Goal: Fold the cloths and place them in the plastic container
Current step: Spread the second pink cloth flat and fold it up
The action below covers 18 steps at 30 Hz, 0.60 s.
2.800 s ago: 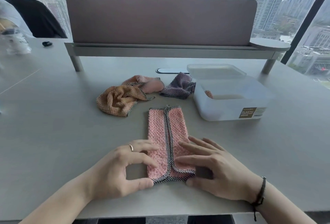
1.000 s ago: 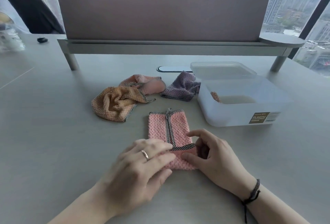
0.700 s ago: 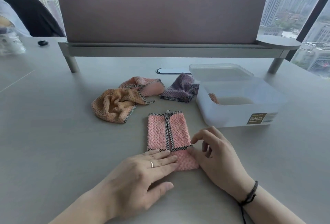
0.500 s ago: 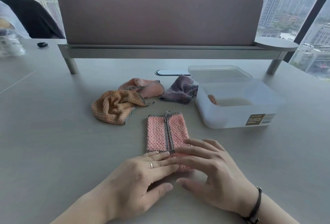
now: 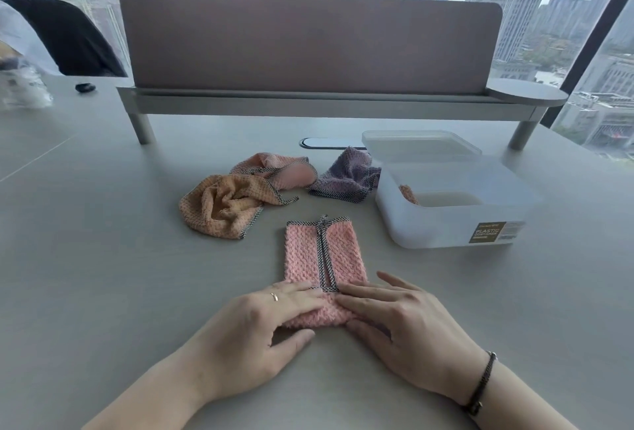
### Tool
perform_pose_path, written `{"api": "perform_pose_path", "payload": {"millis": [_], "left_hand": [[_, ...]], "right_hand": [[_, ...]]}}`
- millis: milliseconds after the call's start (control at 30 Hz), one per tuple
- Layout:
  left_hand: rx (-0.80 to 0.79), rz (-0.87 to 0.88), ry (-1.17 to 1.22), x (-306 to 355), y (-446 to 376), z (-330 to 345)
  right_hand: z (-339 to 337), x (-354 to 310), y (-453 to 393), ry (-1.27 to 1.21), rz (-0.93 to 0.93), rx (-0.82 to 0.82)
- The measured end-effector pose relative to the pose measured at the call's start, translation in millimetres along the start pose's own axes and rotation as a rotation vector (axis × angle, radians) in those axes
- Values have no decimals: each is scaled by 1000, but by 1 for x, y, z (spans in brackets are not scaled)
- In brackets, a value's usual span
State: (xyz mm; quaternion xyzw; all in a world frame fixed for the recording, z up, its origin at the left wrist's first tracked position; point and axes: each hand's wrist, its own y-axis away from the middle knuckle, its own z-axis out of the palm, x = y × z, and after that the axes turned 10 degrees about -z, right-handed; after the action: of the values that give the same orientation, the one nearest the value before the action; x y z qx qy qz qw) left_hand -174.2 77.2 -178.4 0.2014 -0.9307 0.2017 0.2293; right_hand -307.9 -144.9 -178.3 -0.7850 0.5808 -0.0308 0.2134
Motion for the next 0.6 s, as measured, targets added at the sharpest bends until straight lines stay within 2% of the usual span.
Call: {"api": "perform_pose_path", "payload": {"millis": [267,433,600], "left_hand": [[69,-52,30,0,-5,-4],[209,-172,114,-5,-12,-6],[247,-312,160,-10,-19,-7]], "right_hand": [[-3,3,-10,-63,65,133],[-7,9,-6,-177,99,82],[-9,12,-12,-239,281,254]]}}
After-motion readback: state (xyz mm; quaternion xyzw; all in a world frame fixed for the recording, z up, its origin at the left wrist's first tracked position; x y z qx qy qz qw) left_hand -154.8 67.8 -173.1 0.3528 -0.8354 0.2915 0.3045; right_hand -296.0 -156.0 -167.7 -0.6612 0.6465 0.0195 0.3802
